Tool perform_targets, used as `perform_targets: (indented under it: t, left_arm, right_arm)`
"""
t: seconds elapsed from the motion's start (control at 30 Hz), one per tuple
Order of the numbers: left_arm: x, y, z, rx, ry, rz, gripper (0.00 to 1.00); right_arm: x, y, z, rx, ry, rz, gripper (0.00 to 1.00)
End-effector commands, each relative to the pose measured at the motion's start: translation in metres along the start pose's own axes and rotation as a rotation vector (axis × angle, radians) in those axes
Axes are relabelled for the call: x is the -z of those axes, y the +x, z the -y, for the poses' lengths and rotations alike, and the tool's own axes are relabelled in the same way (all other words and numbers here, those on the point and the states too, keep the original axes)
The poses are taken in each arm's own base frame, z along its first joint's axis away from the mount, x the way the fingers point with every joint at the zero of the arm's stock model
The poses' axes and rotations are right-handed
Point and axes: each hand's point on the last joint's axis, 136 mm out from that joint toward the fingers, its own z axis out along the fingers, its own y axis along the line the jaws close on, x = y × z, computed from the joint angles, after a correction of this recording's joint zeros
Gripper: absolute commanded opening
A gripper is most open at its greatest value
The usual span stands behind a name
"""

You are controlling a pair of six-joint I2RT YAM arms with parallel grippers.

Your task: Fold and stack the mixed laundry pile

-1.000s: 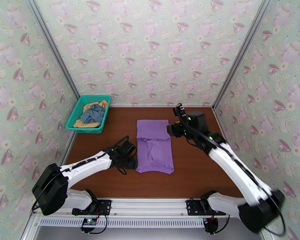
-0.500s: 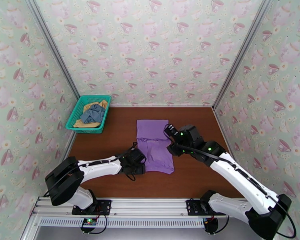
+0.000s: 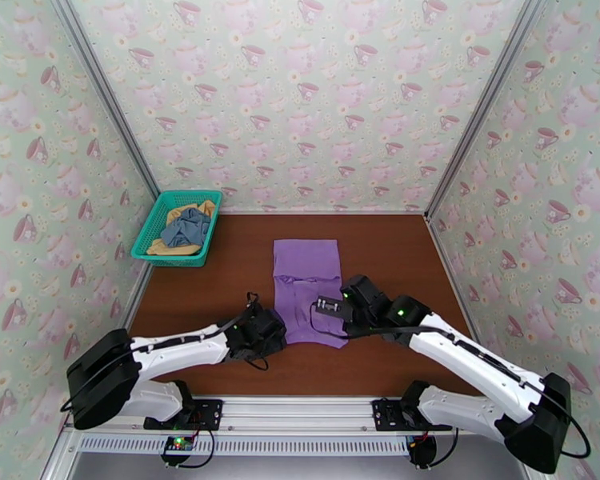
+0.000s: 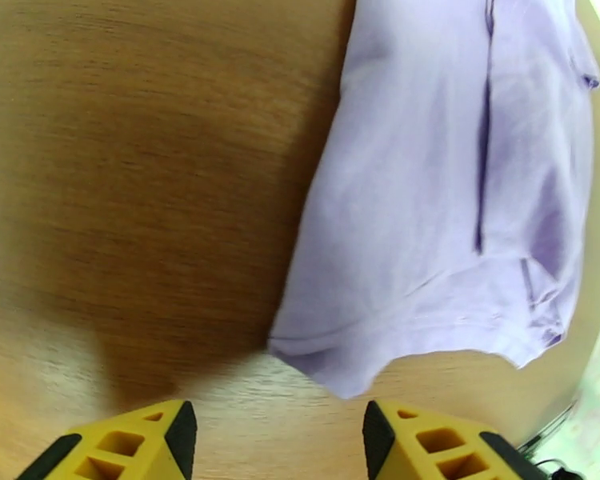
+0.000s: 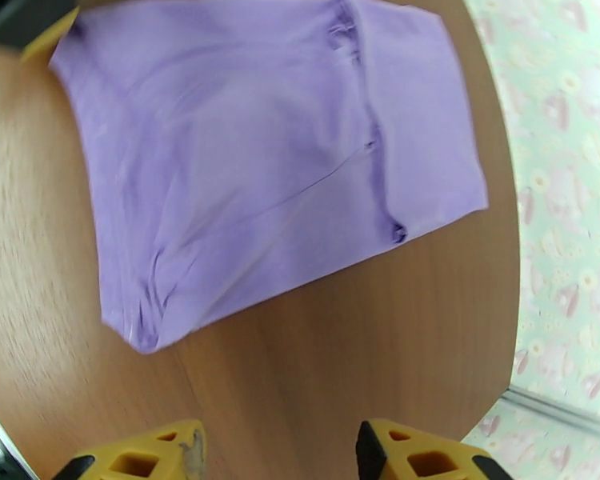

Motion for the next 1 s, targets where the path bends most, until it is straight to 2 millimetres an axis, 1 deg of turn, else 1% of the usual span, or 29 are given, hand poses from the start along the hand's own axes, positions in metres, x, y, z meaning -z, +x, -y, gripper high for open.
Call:
perform_targets:
  t: [0.0, 0.07, 0.1, 0.17, 0.23, 0.33, 0.43, 0.53, 0.57, 0.6, 0.67, 0.73, 0.77, 0.83, 0.9, 0.97]
  left_arm:
    - [-0.004, -0.01, 0.009, 0.058, 0.009, 0.054, 0.62]
    - [-0.008, -0.014, 0.016, 0.028, 0.006, 0.064, 0.61]
    - [-0.009, -0.015, 0.021, -0.013, 0.004, 0.064, 0.59]
    - [-0.005, -0.021, 0.025, -0.105, -0.038, 0.076, 0.57]
    - [0.009, -0.032, 0.032, -0.263, -0.054, 0.12, 0.54]
    - [0.039, -0.047, 0.037, -0.506, -0.086, 0.18, 0.5]
    - [0.069, -0.052, 0.046, -0.751, -0.062, 0.202, 0.43]
    - [0.085, -0.052, 0.052, -0.974, -0.061, 0.185, 0.39]
    - [0.084, -0.053, 0.048, -1.047, -0.095, 0.177, 0.39]
    - [0.093, -0.059, 0.057, -1.109, -0.099, 0.203, 0.41]
    - [0.093, -0.062, 0.061, -1.267, -0.119, 0.216, 0.48]
    - [0.09, -0.06, 0.064, -1.44, -0.11, 0.221, 0.53]
    - [0.085, -0.057, 0.061, -1.533, -0.111, 0.22, 0.56]
    - [0.076, -0.057, 0.052, -1.66, -0.132, 0.234, 0.56]
    - [0.067, -0.049, 0.041, -1.786, -0.123, 0.194, 0.55]
    - [0.055, -0.036, 0.026, -1.898, -0.114, 0.118, 0.54]
  right_arm:
    - [-0.002, -0.006, 0.0, 0.059, 0.031, 0.028, 0.56]
    - [-0.003, -0.008, -0.004, 0.081, 0.023, 0.031, 0.56]
    - [-0.004, -0.009, -0.006, 0.09, 0.021, 0.033, 0.56]
    - [-0.004, -0.01, -0.008, 0.105, 0.015, 0.039, 0.56]
    - [-0.003, -0.012, -0.01, 0.119, 0.002, 0.052, 0.57]
    - [-0.002, -0.016, -0.017, 0.147, -0.033, 0.08, 0.58]
    - [-0.003, -0.018, -0.027, 0.174, -0.079, 0.104, 0.62]
    - [-0.012, -0.015, -0.042, 0.232, -0.129, 0.108, 0.63]
    - [-0.016, -0.013, -0.047, 0.254, -0.141, 0.11, 0.63]
    - [-0.021, -0.012, -0.051, 0.269, -0.147, 0.117, 0.63]
    - [-0.027, -0.013, -0.055, 0.288, -0.147, 0.139, 0.64]
    - [-0.031, -0.014, -0.057, 0.295, -0.143, 0.156, 0.65]
    - [-0.035, -0.014, -0.059, 0.3, -0.148, 0.157, 0.67]
    - [-0.042, -0.012, -0.064, 0.307, -0.164, 0.146, 0.68]
    - [-0.05, -0.01, -0.068, 0.317, -0.187, 0.127, 0.68]
    - [-0.058, -0.01, -0.067, 0.315, -0.187, 0.118, 0.68]
